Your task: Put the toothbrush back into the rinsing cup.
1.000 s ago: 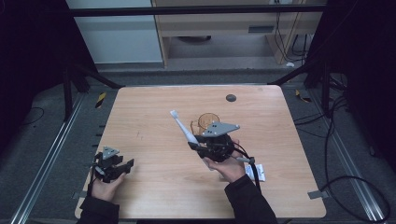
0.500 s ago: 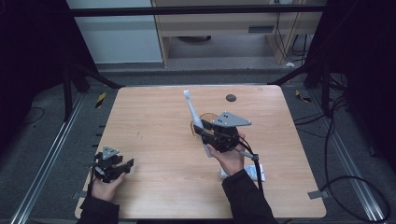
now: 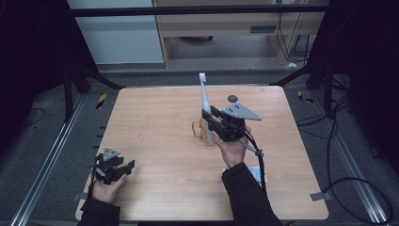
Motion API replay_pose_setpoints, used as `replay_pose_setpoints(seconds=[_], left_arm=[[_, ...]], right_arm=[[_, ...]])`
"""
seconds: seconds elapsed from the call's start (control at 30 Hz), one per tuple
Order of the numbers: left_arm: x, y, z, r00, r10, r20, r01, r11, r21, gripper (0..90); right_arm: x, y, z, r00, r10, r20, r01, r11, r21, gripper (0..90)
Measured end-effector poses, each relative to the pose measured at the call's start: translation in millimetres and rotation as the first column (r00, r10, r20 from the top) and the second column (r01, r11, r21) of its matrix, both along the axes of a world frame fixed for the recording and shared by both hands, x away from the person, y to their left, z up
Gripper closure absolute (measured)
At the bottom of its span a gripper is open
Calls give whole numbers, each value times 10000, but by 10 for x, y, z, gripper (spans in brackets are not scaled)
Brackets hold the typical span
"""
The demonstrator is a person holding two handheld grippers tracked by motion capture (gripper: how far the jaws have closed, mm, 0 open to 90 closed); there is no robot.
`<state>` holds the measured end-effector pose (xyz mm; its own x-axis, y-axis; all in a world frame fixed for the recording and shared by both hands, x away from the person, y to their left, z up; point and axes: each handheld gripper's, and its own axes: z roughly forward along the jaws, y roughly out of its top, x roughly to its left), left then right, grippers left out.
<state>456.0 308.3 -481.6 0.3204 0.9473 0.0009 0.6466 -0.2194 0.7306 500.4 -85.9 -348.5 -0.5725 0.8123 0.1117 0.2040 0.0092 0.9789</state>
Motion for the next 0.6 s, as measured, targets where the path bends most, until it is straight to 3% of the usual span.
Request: replay_pose_setpoints(seconds=[0.33,0.6], left_arm=[[2,7,0,10000,19,9,-19,10000,-40,476],[3,10,0,10000,34,11,-34,10000,-48,475]], right_arm=[[174,45,4,9960,-816,364,801,9960,388,669],[307,35,-14,9911,-1273,400,1246,9902,629,669]])
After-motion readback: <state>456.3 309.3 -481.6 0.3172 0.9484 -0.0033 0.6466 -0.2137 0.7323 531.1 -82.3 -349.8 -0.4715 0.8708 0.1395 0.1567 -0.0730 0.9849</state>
